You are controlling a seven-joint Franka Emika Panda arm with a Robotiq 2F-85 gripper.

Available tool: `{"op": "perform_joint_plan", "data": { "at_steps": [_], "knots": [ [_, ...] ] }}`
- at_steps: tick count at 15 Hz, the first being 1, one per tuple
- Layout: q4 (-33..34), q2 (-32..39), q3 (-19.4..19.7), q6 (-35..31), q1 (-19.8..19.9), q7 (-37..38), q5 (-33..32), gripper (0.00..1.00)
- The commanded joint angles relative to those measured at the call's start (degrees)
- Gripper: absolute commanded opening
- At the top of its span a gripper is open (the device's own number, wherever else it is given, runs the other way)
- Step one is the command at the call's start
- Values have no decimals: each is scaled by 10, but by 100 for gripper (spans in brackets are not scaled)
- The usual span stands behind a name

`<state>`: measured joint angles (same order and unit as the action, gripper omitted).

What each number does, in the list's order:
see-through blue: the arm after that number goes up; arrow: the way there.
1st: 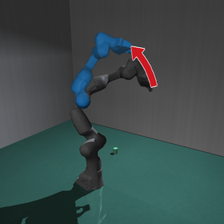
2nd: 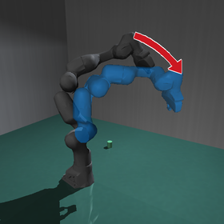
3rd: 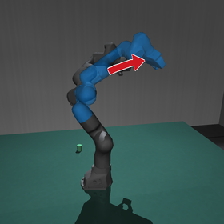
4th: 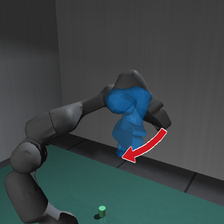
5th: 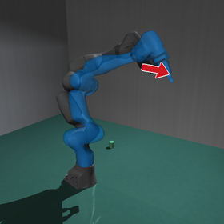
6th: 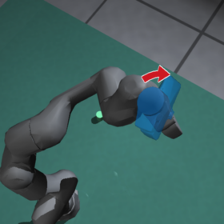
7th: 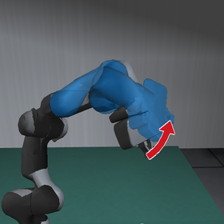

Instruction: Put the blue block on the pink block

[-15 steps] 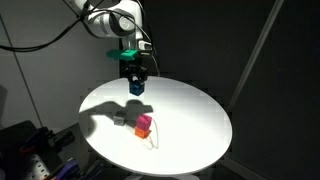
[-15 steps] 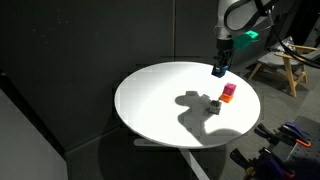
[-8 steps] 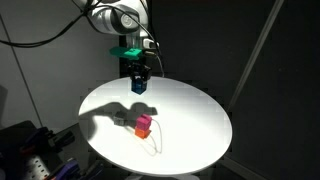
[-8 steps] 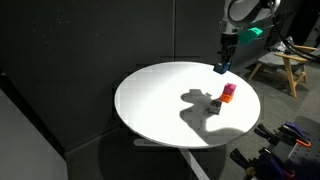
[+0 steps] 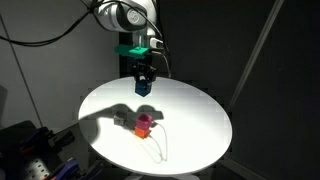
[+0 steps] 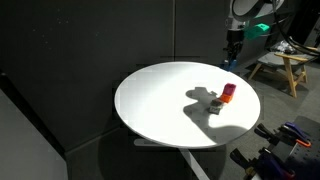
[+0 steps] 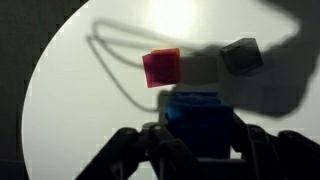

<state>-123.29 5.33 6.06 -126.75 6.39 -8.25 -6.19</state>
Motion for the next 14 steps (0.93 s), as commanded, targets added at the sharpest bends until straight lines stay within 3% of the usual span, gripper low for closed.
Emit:
{"op": "perform_joint_plan", "data": {
  "at_steps": [1,14],
  "knots": [
    [19,3,6,30,7,-26,0,31],
    [4,41,15,-37,14,-43,-38,31]
  ]
}}
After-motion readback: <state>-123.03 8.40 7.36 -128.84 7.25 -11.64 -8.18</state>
